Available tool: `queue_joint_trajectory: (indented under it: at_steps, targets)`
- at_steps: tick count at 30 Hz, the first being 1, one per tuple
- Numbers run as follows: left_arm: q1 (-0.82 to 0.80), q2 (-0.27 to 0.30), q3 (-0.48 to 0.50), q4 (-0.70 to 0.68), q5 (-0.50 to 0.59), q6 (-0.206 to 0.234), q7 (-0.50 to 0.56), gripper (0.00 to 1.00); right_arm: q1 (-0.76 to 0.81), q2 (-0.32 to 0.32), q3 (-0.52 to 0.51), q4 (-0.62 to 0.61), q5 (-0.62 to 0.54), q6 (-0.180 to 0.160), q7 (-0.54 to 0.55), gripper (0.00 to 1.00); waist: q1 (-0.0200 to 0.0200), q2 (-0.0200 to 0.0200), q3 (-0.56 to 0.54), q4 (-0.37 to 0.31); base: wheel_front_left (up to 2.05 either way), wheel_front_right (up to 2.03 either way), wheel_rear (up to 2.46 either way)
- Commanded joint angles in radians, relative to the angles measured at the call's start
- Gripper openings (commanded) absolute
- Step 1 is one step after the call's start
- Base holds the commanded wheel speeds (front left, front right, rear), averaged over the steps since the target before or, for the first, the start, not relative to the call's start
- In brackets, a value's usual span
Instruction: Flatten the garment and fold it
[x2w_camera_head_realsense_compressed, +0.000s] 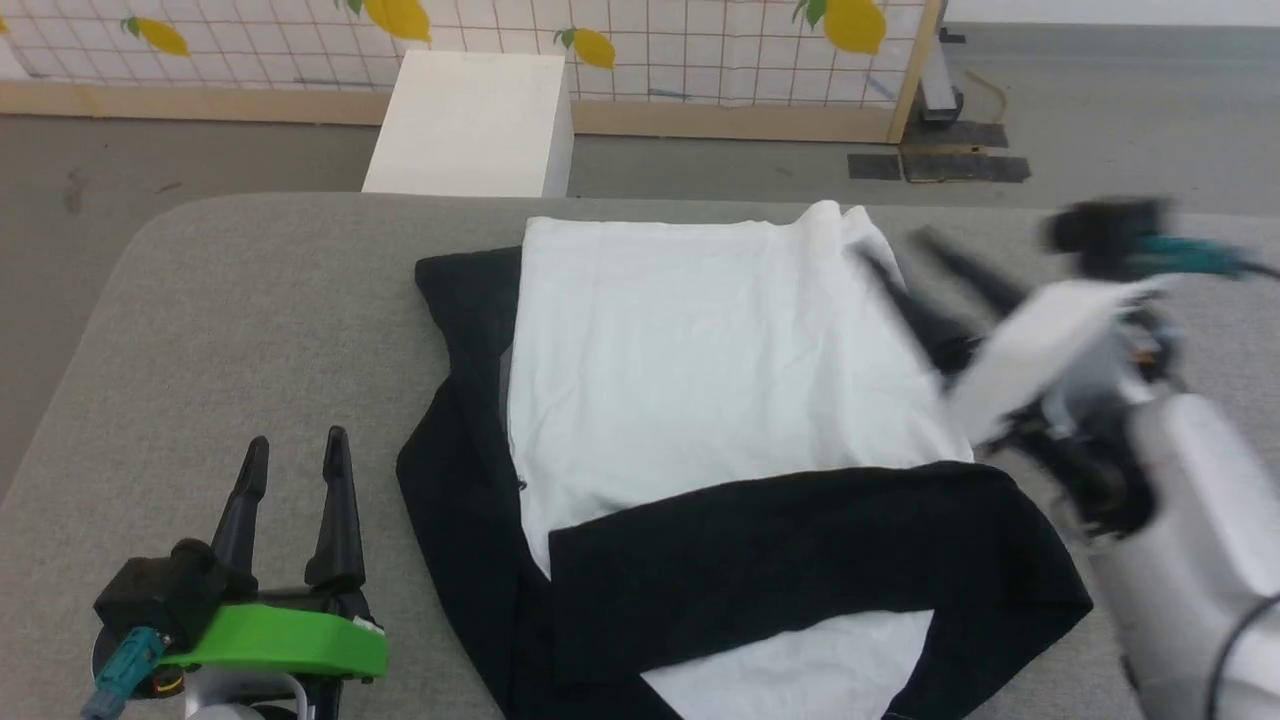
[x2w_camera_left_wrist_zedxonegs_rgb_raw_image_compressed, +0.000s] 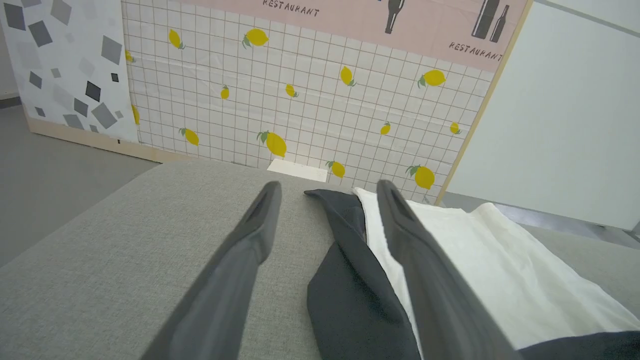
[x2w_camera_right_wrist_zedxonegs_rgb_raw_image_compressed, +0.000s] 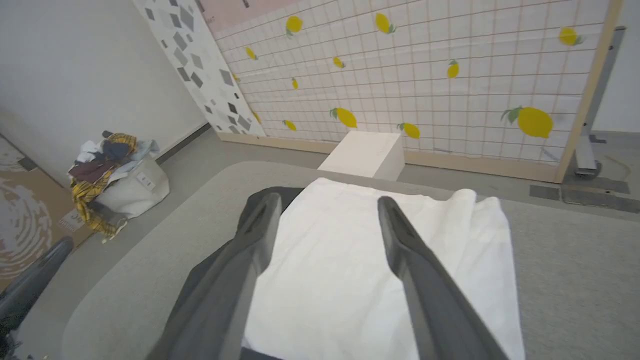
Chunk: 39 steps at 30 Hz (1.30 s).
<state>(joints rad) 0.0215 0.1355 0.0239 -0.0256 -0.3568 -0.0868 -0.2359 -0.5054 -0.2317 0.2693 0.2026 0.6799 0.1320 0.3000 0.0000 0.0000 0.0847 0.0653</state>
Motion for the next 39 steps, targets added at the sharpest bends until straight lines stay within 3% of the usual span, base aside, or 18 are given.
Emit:
queue_joint_trajectory:
  at_steps: [1,6,10,13,21,28,34,39]
  targets:
    - [0.007,0.006,0.002,0.000,-0.006,0.006,0.003,1.00,0.027,0.005,-0.072,-0.015,-0.031,-0.001,-0.030,1.00,0.0000,0.0000,-0.010,-0.014,0.00,0.00,0.00]
    - [0.015,0.007,-0.002,-0.001,-0.010,0.009,0.006,1.00,0.123,0.040,-0.359,-0.108,-0.159,-0.001,-0.095,1.00,0.0000,0.0000,-0.013,-0.027,0.00,0.00,0.00]
    - [0.015,0.010,-0.004,0.004,-0.013,0.010,0.006,1.00,0.218,0.083,-0.502,-0.207,-0.265,-0.001,-0.128,1.00,0.0000,0.0000,-0.013,-0.031,0.00,0.00,0.00]
    - [0.013,0.012,-0.006,0.009,-0.014,0.011,0.006,1.00,0.296,0.116,-0.555,-0.277,-0.317,-0.001,-0.162,1.00,0.0000,0.0000,-0.013,-0.032,0.00,0.00,0.00]
    - [-0.038,0.018,-0.016,0.042,-0.018,0.013,0.020,1.00,0.477,0.168,-0.569,-0.358,-0.347,-0.001,-0.255,1.00,0.0000,0.0000,0.013,-0.034,0.00,0.00,0.00]
    - [-0.247,0.047,-0.044,0.132,-0.040,-0.004,0.104,1.00,0.496,0.180,-0.553,-0.377,-0.337,-0.001,-0.276,1.00,0.0000,0.0000,0.078,-0.044,0.00,0.00,0.00]
    - [-0.533,0.106,-0.067,0.314,-0.067,-0.018,0.273,1.00,0.451,0.181,-0.534,-0.409,-0.329,-0.001,-0.268,1.00,0.0000,0.0000,0.173,-0.065,0.00,0.00,0.00]
    - [-0.791,0.143,-0.072,0.509,-0.096,-0.002,0.486,1.00,0.413,0.181,-0.513,-0.441,-0.329,-0.001,-0.254,1.00,0.0000,0.0000,0.276,-0.095,0.00,0.00,0.00]
